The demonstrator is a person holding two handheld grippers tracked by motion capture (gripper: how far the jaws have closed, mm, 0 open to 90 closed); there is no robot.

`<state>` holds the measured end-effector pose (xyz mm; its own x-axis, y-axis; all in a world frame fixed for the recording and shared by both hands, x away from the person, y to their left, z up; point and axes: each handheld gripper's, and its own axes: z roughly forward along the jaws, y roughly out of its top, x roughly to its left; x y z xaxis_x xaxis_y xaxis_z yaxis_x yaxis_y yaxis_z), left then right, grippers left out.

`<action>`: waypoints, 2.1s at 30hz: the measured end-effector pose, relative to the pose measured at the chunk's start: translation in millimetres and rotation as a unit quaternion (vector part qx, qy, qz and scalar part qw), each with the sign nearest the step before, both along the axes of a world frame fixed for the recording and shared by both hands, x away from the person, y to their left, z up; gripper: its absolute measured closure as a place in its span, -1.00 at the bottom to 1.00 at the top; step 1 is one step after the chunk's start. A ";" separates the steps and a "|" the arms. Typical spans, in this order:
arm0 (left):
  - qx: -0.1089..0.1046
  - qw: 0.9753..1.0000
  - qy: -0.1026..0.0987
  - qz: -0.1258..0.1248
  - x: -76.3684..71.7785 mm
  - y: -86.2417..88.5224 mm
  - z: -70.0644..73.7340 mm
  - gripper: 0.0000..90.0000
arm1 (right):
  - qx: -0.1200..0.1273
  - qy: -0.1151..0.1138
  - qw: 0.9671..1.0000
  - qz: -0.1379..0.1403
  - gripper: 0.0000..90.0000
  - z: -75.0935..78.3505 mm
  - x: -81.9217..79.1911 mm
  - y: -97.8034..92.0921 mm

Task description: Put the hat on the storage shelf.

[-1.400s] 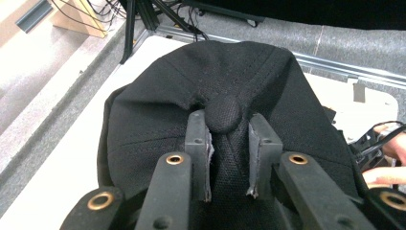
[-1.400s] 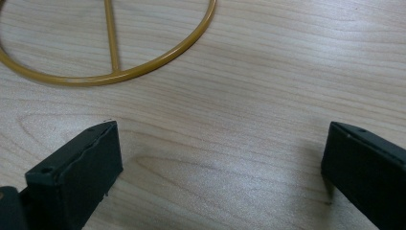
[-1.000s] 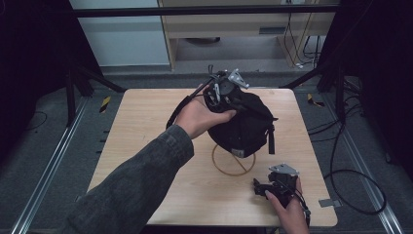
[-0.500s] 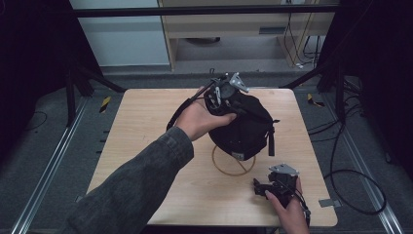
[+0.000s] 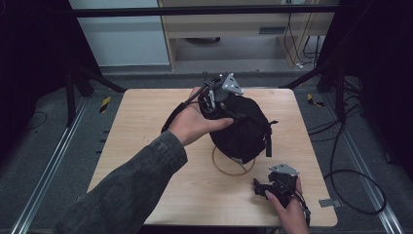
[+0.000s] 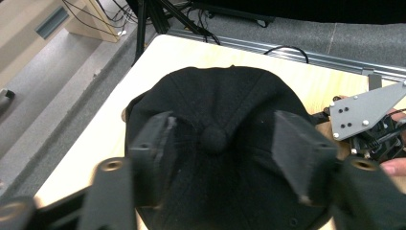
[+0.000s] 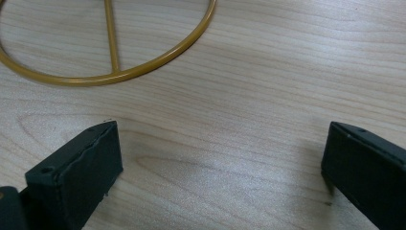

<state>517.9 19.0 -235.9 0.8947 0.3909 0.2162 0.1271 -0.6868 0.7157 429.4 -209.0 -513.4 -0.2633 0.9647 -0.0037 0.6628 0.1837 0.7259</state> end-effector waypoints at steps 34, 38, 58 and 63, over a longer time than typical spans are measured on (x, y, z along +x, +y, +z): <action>-0.041 0.999 0.010 -0.017 -41.4 50.3 -32.0 -0.85 | -0.002 0.000 1.000 0.001 -0.99 0.1 0.1 -0.3; -0.042 0.999 0.013 -0.009 -45.3 60.5 -38.6 -0.87 | -0.003 -0.001 1.000 0.002 -0.99 0.0 0.1 -0.4; -0.045 0.996 0.022 0.069 -64.4 133.6 -95.6 -0.88 | 0.000 0.000 1.000 0.000 -0.99 0.3 0.0 -0.2; -0.049 0.995 0.030 0.081 -66.1 144.6 -114.0 -0.88 | -0.001 -0.001 1.000 0.001 -0.99 0.2 0.1 -0.3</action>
